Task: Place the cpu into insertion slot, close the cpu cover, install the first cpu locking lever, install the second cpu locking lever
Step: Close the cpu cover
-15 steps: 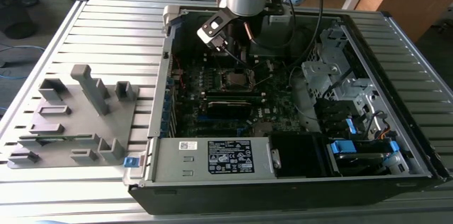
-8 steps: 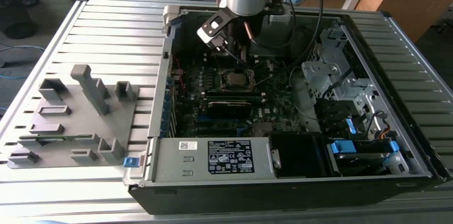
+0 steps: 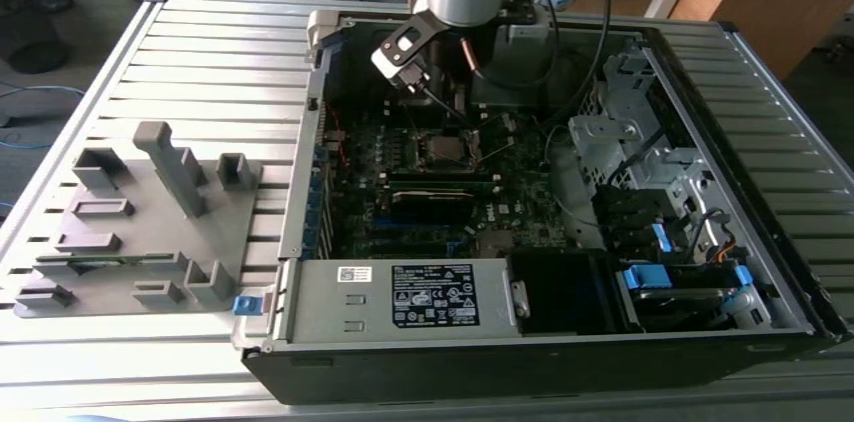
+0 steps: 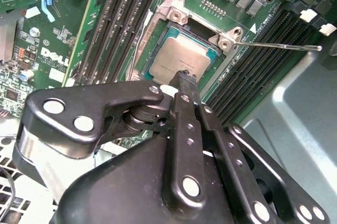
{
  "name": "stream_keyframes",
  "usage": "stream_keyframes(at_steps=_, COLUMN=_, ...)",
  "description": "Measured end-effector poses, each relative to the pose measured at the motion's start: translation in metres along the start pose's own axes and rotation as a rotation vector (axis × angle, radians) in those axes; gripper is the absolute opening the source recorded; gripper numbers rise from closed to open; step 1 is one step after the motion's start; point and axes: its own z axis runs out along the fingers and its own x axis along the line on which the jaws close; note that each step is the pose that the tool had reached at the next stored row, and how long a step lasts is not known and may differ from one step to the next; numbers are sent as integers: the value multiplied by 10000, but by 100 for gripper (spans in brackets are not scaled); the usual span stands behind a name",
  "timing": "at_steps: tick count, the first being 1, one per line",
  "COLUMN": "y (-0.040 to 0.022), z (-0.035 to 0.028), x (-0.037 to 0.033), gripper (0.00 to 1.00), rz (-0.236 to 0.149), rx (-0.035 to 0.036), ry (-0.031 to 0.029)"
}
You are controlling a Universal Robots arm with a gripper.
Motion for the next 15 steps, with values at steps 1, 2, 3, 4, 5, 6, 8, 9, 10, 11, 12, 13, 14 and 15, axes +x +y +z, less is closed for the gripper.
stream_keyframes(at_steps=1, y=0, z=-8, x=0, gripper=11, rz=0, rx=0, ry=-1)
stream_keyframes(at_steps=2, y=1, z=-12, x=0, gripper=11, rz=0, rx=0, ry=0)
stream_keyframes(at_steps=3, y=1, z=-12, x=0, gripper=11, rz=0, rx=-1, ry=2)
stream_keyframes(at_steps=4, y=1, z=-12, x=0, gripper=11, rz=0, rx=-1, ry=2)
stream_keyframes(at_steps=5, y=1, z=-20, x=0, gripper=11, rz=0, rx=0, ry=0)
stream_keyframes(at_steps=6, y=2, z=-26, x=0, gripper=11, rz=0, rx=0, ry=0)
stream_keyframes(at_steps=8, y=2, z=-27, x=0, gripper=11, rz=0, rx=0, ry=0)
stream_keyframes(at_steps=9, y=2, z=-27, x=0, gripper=11, rz=0, rx=0, ry=0)
stream_keyframes(at_steps=10, y=2, z=-27, x=0, gripper=11, rz=0, rx=0, ry=0)
stream_keyframes(at_steps=11, y=2, z=-31, x=-1, gripper=11, rz=-1, rx=3, ry=-5)
stream_keyframes(at_steps=12, y=2, z=-36, x=-1, gripper=11, rz=-1, rx=3, ry=-5)
stream_keyframes(at_steps=13, y=2, z=-42, x=-1, gripper=11, rz=0, rx=1, ry=-2)
stream_keyframes(at_steps=14, y=3, z=-49, x=-1, gripper=11, rz=0, rx=1, ry=-1)
stream_keyframes(at_steps=15, y=3, z=-58, x=-1, gripper=11, rz=0, rx=1, ry=-1)
